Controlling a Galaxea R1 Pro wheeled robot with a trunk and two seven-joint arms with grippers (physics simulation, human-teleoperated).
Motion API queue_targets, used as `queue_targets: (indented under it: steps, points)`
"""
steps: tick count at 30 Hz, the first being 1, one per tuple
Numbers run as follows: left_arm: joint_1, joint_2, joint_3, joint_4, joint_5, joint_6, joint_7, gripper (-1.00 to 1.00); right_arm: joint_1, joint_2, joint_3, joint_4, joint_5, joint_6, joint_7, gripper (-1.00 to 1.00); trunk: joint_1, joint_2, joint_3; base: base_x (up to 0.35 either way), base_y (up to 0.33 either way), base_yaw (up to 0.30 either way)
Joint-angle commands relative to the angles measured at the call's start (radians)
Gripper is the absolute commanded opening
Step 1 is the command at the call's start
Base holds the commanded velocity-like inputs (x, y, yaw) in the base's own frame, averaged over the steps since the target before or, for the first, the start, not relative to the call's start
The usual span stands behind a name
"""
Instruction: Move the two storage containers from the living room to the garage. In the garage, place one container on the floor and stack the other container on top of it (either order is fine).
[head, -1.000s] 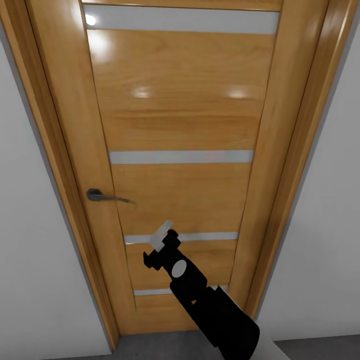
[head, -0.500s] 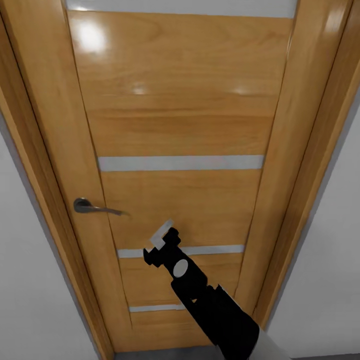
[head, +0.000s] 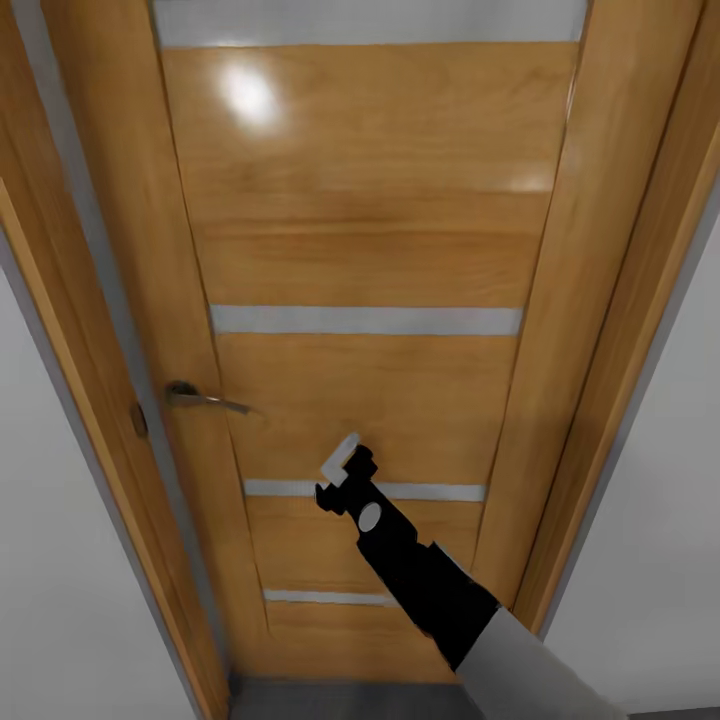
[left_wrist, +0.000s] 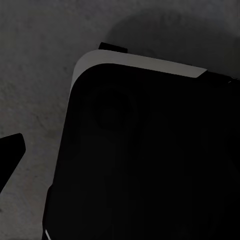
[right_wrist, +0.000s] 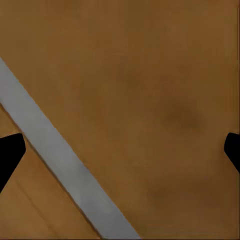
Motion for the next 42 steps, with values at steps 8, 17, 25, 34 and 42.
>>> queue_targets:
  steps: [8,17,25,34,42]
  points:
    - [0.0,-0.001,0.006,0.0,0.002,-0.002,0.0,1.0,-0.105,0.0,-0.001,0.184,0.0,-0.111,0.0,1.0,0.0,-0.001,-0.001,0.0,0.0,0.0]
    - [0.0,-0.001,0.005,-0.001,0.002,-0.002,0.0,1.0,-0.32,0.0,-0.002,0.511,-0.184,-0.202,-0.001,1.0,0.0,-0.001,-0.001,0.0,0.0,0.0]
    - [0.0,0.001,0.006,-0.002,0.004,-0.002,0.0,1.0,-0.343,0.0,-0.003,0.424,-0.266,-0.232,-0.051,1.0,0.0,-0.001,-0.001,0.0,0.0,0.0]
    - [0.0,0.001,0.007,-0.002,0.005,-0.002,0.001,1.0,-0.343,0.0,-0.002,0.422,-0.265,-0.223,-0.07,1.0,0.0,-0.001,-0.001,0.0,0.0,0.0]
    - [0.0,0.002,0.007,-0.002,0.008,-0.002,0.005,1.0,-0.343,0.0,0.005,0.43,-0.26,-0.227,-0.113,1.0,0.0,-0.001,-0.001,0.182,0.0,0.0]
